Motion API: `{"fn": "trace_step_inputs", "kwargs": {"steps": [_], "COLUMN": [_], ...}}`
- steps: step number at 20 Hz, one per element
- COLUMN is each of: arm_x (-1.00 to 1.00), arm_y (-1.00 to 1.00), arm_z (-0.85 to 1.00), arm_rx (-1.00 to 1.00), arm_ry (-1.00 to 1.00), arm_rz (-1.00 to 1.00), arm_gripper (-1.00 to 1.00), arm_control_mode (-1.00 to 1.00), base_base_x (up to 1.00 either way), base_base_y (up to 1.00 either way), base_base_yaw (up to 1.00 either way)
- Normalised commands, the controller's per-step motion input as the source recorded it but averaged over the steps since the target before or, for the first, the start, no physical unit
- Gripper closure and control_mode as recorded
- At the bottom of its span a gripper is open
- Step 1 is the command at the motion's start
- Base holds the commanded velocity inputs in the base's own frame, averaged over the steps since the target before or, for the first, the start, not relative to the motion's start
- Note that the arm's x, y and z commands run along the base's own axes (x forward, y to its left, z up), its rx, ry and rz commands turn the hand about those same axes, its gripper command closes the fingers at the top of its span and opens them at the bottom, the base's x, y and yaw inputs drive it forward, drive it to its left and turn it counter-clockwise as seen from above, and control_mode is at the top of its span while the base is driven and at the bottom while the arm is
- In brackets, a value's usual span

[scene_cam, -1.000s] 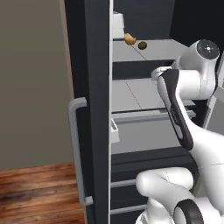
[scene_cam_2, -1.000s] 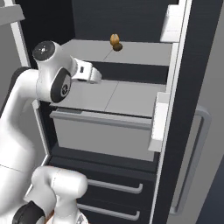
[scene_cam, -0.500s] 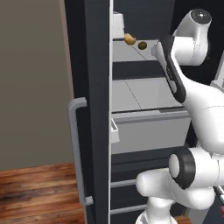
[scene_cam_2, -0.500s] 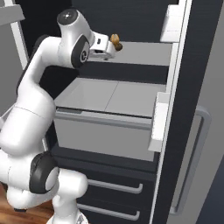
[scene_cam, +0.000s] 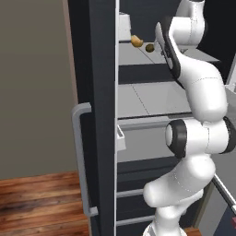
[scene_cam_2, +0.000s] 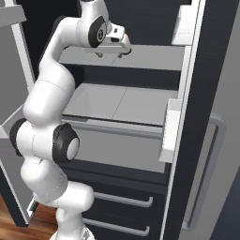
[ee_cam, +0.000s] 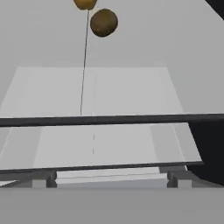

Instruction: Pick the peach and kiwi from the fridge and place them on the plate next to the blender to make a fruit smoothie.

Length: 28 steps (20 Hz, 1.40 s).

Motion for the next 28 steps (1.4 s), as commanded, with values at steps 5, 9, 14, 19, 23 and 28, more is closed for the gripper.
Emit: {"fn": "trace_step_inputs", "kwargs": {"steps": [5, 9, 14, 19, 23, 28], "arm_x": [0.60, 0.62, 0.85, 0.93, 0.73, 0.39], "arm_y": [0.00, 0.00, 0.00, 0.00, -0.02, -0.04], "arm_z": [-0.48, -0.08, -0.19, -0.11, 0.00, -0.07], "arm_rx": [-0.03, 0.00, 0.00, 0.00, 0.00, 0.03], "arm_ry": [-0.01, 0.00, 0.00, 0.00, 0.00, 0.00], "arm_rz": [0.00, 0.00, 0.00, 0.00, 0.00, 0.00], "arm_gripper": [-1.00, -1.00, -1.00, -1.00, -1.00, -1.00], "arm_control_mode": [-1.00, -1.00, -1.00, -1.00, -1.00, -1.00], "base_base_x": [0.00, 0.00, 0.00, 0.00, 0.00, 0.00], "base_base_y": [0.00, 0.00, 0.00, 0.00, 0.00, 0.00], "base_base_yaw": [0.00, 0.00, 0.00, 0.00, 0.00, 0.00]}}
